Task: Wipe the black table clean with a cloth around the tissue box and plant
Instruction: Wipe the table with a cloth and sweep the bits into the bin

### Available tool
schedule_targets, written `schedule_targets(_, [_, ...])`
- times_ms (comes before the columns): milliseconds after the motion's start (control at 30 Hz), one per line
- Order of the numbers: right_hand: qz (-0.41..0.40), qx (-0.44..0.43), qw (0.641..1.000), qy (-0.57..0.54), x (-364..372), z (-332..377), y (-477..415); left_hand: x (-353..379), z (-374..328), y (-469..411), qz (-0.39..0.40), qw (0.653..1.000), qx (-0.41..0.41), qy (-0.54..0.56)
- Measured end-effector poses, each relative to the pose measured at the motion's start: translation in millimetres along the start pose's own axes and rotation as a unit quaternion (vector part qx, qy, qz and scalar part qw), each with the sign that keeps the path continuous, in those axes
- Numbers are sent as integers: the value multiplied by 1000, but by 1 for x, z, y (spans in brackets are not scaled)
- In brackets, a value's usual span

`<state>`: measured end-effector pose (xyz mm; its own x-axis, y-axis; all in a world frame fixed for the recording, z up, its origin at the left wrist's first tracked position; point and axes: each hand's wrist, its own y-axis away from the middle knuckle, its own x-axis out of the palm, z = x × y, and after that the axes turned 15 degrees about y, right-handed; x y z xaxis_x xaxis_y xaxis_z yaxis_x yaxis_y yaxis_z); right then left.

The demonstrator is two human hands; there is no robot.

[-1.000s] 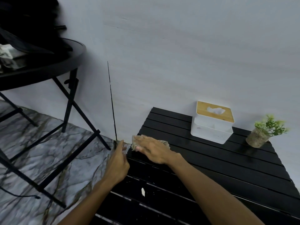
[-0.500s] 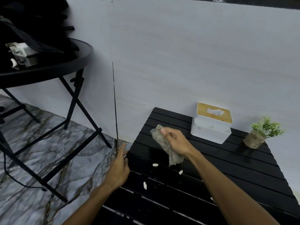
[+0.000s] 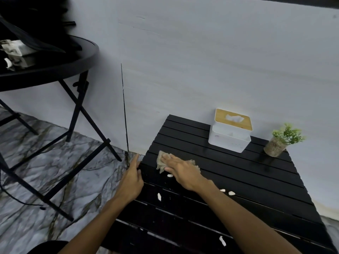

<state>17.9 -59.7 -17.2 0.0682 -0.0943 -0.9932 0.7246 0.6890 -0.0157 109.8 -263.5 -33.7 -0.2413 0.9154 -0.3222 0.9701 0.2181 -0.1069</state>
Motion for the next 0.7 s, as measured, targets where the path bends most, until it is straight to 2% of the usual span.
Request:
schedule_targets(67, [-2, -39, 999, -26, -5, 5, 16, -1, -2, 0, -1, 1000, -3, -5])
schedule_targets(133, [0, -38, 993, -108, -17, 4, 35, 0, -4, 3, -4, 1000, 0, -11])
schedule_targets(200, [-10, 18, 976, -219, -39, -4, 51, 2, -4, 4, -4, 1000, 6, -14])
schedule_targets(267, [-25, 78, 960, -267, -62, -25, 60, 4, -4, 6, -2, 1000, 23, -21])
schedule_targets(367, [-55, 135, 961, -235, -75, -64, 64, 6, -7, 9, 3, 996, 82, -31])
schedule_targets(467, [-38, 158, 975, -149, -60, -84, 65, 12, -4, 13, 4, 991, 102, -85])
schedule_targets(567, [-6, 144, 989, -28, -30, -78, 71, 19, -3, 17, 36, 986, 98, -133])
schedule_targets(700, [-17, 119, 993, 1, -7, -59, 84, 20, -1, 17, 61, 973, 139, -174])
